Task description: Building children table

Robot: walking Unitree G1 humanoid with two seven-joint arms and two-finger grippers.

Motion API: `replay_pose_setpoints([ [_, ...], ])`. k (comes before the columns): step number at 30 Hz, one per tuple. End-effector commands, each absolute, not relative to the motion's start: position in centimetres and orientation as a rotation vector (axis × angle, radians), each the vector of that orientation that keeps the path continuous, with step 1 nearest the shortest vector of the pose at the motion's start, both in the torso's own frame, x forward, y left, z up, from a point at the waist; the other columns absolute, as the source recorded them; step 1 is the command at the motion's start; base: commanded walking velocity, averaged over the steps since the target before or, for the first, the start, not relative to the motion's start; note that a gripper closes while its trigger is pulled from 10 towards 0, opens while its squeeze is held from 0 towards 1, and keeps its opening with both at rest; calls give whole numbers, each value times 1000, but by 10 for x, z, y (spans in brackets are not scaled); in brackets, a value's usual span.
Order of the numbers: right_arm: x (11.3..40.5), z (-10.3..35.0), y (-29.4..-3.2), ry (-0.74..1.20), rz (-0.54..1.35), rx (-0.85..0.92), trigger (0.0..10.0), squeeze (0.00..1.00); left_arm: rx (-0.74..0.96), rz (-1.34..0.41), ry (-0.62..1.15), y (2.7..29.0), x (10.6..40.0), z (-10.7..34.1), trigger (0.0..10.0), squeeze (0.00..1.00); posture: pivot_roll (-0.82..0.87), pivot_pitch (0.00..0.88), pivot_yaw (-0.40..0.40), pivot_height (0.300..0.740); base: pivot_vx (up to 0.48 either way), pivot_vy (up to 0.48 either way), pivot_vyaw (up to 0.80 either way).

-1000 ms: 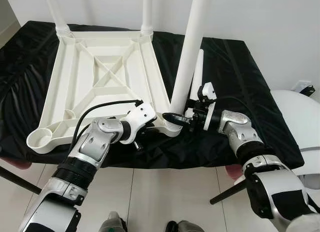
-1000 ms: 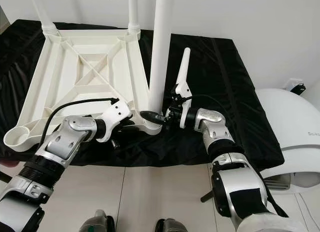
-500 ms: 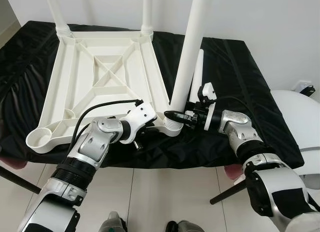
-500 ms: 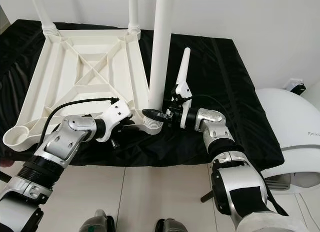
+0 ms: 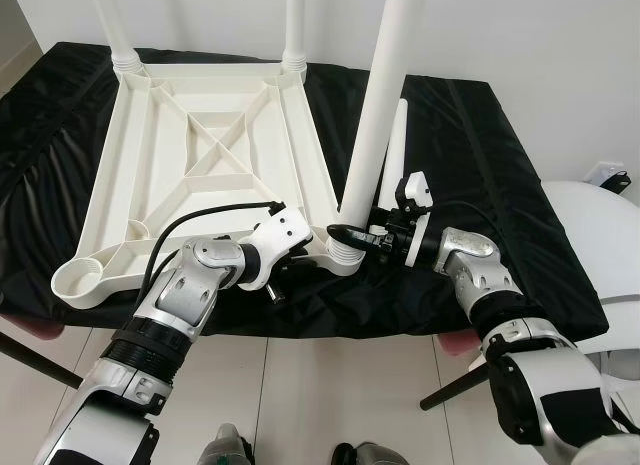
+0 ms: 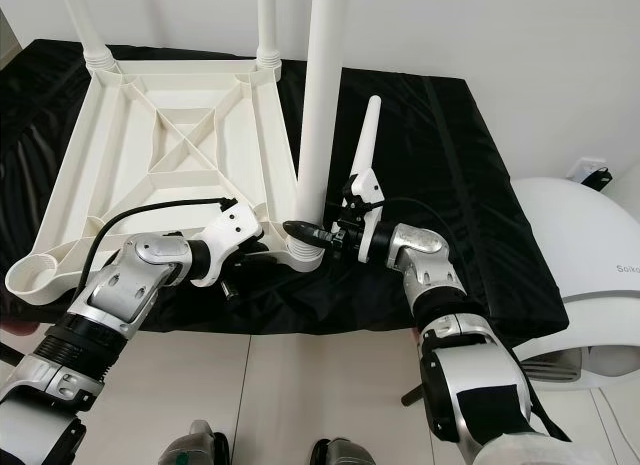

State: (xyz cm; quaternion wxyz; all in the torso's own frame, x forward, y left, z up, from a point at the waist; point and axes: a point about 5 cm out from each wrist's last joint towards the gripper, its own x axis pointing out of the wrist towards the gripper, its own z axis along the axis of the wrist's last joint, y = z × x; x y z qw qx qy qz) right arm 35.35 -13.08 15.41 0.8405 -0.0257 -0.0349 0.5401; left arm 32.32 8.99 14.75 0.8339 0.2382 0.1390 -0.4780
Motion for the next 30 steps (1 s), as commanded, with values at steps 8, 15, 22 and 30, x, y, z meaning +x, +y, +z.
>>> replay_pose_setpoints([
  [8,351,151,-128,-96,1119,-10,10000,0,510,-960,227,87,325,159,10000,0,87,60,-51,740,0,0,0],
  [15,351,153,-129,-93,1107,-2,10000,0,514,-960,226,88,326,159,10000,0,86,63,-49,740,0,0,0],
  [22,350,155,-126,-114,1087,-22,10000,0,509,-943,225,89,327,161,10000,0,89,70,-53,740,0,0,0],
  [30,344,155,-117,-161,1023,-6,10000,0,495,-912,225,90,327,160,10000,0,85,80,-49,740,0,0,0],
])
